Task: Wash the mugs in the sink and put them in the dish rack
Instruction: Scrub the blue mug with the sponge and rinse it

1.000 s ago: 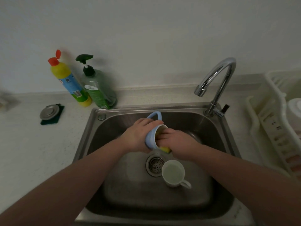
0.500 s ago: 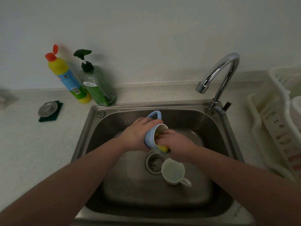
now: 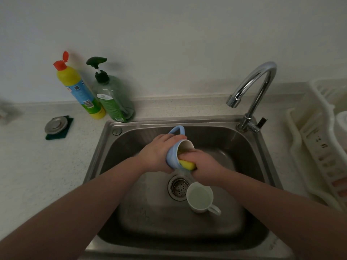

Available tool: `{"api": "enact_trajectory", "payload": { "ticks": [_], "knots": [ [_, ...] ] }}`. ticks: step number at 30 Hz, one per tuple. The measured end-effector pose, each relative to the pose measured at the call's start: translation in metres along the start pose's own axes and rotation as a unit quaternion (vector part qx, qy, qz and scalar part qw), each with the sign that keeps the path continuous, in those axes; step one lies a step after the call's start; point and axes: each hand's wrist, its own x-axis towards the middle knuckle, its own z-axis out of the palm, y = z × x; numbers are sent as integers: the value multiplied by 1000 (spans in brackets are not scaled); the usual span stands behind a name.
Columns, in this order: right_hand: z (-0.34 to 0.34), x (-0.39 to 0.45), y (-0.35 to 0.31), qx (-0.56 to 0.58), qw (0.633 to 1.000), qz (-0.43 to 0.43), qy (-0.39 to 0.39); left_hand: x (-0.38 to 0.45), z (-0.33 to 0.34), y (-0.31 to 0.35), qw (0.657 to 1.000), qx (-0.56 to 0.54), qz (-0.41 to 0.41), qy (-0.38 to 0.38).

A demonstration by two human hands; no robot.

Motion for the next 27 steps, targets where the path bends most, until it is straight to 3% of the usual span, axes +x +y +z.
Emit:
{"api": "enact_trajectory", "payload": {
  "ticks": [3,6,9,13,17,19,22,24,27],
  "knots": [
    [-1,3,8,-118,991,-43,-40,0,-2,2,1000,14,1,-16],
    [-5,4,18,-300,942,-111,-101,0,0,8,998,21,-6,-56],
    [-7,2,22,-335,926,-135,-114,0,3,9,997,17,-17,-71],
    [-6,-5,25,-286,943,-151,-75,1,0,9,998,12,-11,-66],
    [-9,-6,19,-96,987,-127,-12,5,-9,12,999,-4,3,-44],
    [-12,-6,16,0,992,-127,24,6,-12,11,999,-17,0,-34],
    [-18,-5,9,42,992,-104,58,6,-16,11,999,-46,-11,-21],
    [-24,-1,5,-38,993,-109,6,8,-20,13,998,-38,-21,-39],
    [-30,-1,9,-228,954,-91,-174,6,-23,11,993,-28,-52,-101]
  ]
}}
